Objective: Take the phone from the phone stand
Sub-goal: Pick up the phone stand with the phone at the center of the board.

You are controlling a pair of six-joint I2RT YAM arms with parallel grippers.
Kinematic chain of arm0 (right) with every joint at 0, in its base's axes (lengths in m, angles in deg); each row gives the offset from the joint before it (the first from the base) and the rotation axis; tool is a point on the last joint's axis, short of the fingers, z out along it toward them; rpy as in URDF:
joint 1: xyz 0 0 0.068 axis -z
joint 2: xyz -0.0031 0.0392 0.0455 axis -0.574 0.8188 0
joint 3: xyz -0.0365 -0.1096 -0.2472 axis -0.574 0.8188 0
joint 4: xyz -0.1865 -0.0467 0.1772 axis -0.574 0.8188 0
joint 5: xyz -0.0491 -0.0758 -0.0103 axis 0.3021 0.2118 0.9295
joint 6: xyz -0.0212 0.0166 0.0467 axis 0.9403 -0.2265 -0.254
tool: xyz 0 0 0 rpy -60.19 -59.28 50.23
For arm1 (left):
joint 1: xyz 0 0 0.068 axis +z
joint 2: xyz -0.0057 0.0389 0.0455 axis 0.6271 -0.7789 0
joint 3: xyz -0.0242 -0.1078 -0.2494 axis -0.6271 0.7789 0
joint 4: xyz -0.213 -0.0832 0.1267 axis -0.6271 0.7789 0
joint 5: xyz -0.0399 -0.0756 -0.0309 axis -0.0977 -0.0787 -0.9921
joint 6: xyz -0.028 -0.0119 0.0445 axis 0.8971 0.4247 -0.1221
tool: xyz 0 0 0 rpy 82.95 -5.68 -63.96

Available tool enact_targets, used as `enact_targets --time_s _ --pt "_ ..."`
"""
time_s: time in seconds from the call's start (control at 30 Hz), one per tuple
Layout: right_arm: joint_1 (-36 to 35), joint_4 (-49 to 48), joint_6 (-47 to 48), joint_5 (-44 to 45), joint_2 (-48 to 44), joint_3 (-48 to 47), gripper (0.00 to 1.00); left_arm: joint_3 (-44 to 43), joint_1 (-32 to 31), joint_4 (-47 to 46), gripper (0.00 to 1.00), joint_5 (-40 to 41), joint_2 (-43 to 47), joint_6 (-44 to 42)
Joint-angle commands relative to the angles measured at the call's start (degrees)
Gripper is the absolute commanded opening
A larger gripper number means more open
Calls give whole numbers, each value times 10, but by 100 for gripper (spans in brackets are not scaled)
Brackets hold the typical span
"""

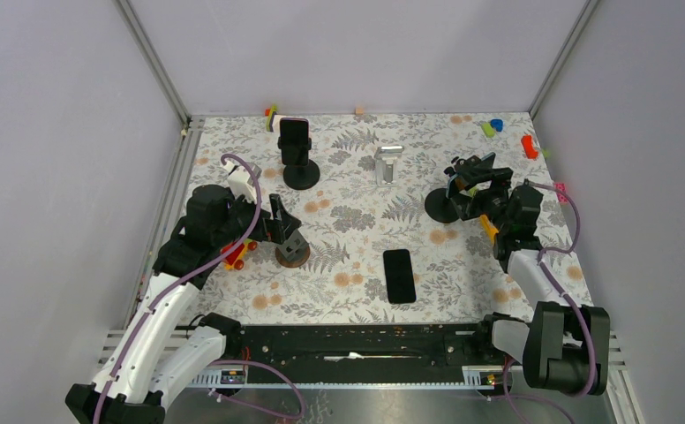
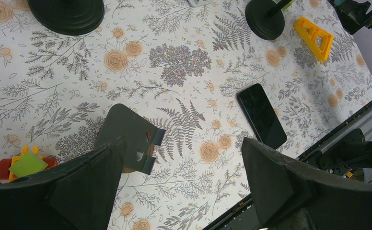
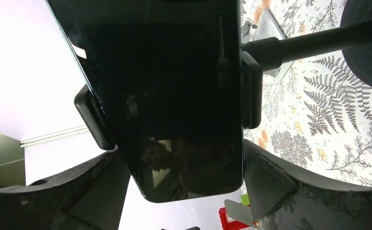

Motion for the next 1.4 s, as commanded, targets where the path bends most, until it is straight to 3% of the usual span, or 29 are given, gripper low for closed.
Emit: enact_targets --time_s 0.0,0.23,0.43,0.5,0.8,1.17,1.37 --pt "-14 -21 -1 2 5 -8 81 1 0 -19 99 -4 7 -7" --pt "-18 9 30 16 -18 -13 55 1 0 -17 99 1 10 -8" --pt "-23 105 97 26 -56 -68 17 1 0 -16 99 3 11 -8" --pt "-30 126 116 25 -64 -86 10 0 0 -16 99 6 11 -8" --pt "-126 128 142 20 -61 -139 0 -3 0 -18 99 5 18 4" --pt "-260 93 143 1 -30 -198 0 -11 0 -42 99 18 53 26" --pt "-323 34 111 -43 9 -213 0 -1 0 -92 99 -22 71 15"
